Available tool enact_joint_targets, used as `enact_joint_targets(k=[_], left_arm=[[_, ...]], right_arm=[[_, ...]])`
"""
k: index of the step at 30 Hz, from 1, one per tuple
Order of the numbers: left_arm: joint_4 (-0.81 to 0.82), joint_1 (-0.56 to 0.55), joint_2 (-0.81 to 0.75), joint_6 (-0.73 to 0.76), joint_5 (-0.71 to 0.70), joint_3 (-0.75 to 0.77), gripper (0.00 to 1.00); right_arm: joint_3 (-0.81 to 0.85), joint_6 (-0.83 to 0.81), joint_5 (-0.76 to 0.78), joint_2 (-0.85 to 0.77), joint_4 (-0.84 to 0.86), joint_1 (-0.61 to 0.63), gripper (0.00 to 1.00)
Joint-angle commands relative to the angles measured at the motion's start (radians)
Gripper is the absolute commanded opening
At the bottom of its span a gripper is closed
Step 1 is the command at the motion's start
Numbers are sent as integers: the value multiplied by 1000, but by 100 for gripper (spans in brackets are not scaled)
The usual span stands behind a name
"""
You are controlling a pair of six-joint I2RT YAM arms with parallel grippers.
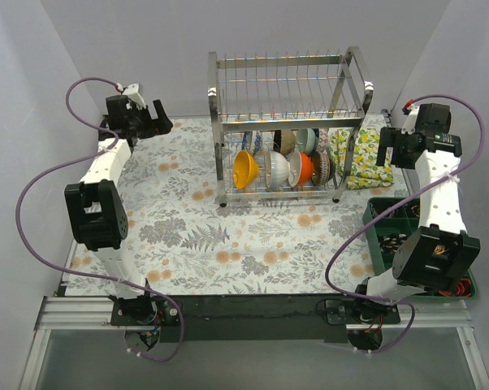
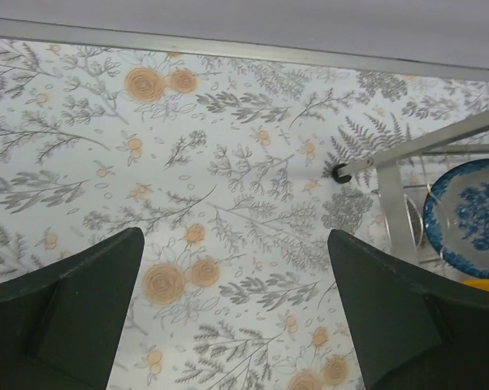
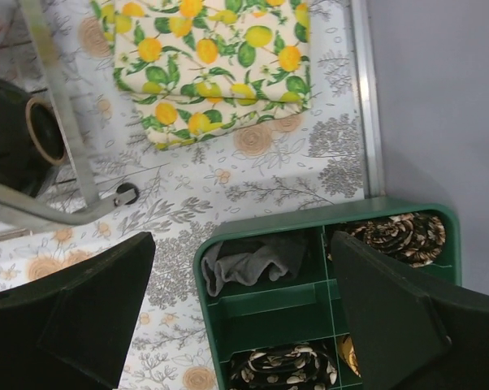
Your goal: Load the bowls into the dish rack
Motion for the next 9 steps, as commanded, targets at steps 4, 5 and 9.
enact_joint_targets(k=[4,5,9], left_arm=[[-85,-7,-158,60,-88,-38,98],[-83,-9,-158,43,-77,-46,98],[-70,-9,-158,22,-34,-62,98]], right_arm=[[33,92,152,-21,72,2,98],[27,89,141,-26,76,2,99],[36,95,88,-27,79,2,99]])
